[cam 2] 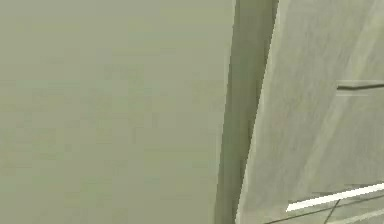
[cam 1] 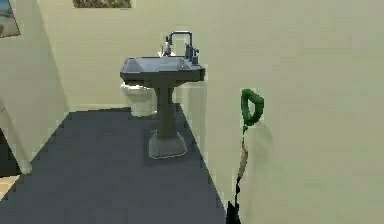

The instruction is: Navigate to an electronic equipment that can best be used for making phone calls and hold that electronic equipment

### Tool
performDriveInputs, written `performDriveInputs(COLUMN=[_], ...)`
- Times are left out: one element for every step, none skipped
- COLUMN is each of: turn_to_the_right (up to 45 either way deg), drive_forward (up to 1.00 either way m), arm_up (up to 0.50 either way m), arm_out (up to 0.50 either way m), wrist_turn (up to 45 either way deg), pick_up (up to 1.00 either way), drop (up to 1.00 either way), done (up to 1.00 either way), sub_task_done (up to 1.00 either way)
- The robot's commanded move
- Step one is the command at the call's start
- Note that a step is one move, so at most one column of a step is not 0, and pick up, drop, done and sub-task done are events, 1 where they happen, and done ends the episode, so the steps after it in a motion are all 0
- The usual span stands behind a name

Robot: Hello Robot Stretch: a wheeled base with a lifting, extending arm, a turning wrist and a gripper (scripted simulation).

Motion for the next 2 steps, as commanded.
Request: performDriveInputs(turn_to_the_right=[-45.0,-21.0], drive_forward=[0.0,0.0], arm_up=[0.0,0.0], arm_out=[0.0,0.0], wrist_turn=[0.0,0.0], pick_up=[0.0,0.0], drop=[0.0,0.0], done=[0.0,0.0], sub_task_done=[0.0,0.0])
